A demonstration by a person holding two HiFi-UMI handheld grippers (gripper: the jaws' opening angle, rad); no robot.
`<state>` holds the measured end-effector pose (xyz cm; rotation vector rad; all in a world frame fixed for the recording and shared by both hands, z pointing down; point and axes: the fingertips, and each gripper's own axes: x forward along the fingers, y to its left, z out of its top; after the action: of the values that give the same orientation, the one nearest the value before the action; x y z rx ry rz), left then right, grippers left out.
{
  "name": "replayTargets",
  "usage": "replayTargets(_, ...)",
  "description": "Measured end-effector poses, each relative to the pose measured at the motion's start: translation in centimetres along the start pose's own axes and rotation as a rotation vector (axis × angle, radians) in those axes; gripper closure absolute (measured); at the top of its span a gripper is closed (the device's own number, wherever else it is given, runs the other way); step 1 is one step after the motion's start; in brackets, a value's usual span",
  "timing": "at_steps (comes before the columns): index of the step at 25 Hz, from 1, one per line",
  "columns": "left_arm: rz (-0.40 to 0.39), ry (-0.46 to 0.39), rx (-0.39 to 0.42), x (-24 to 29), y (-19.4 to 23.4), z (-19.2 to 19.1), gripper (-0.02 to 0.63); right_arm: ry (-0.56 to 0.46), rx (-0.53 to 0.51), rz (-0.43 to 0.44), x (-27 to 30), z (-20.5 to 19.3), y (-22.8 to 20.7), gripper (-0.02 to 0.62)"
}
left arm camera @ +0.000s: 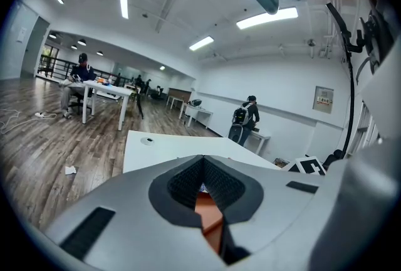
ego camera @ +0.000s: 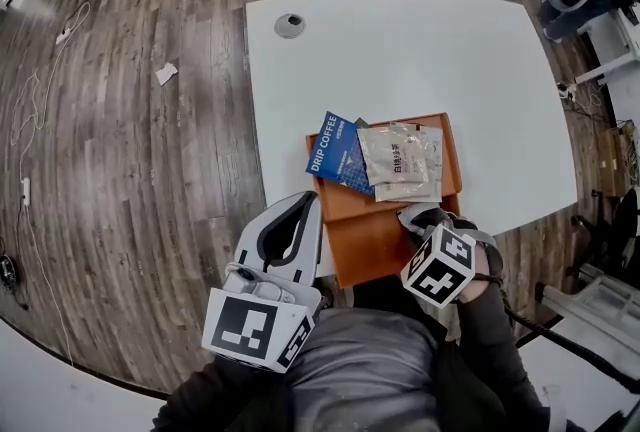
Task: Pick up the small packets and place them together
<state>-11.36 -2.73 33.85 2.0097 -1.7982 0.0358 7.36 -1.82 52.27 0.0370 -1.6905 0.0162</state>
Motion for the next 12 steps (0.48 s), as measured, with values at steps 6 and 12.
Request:
replayTargets(6, 0.003, 0.006, 0.000, -0.5, 0.2, -0.5, 0.604, -0.068, 0.026, -0.024, -0.5, 0.8, 0.1, 0.577)
replayTargets(12, -0.011, -0.007, 0.014, -2.0, -0.6, -0.4, 0.604, -0.177, 0.023, -0.049, -3.2, 2.9, 1.8, 0.578)
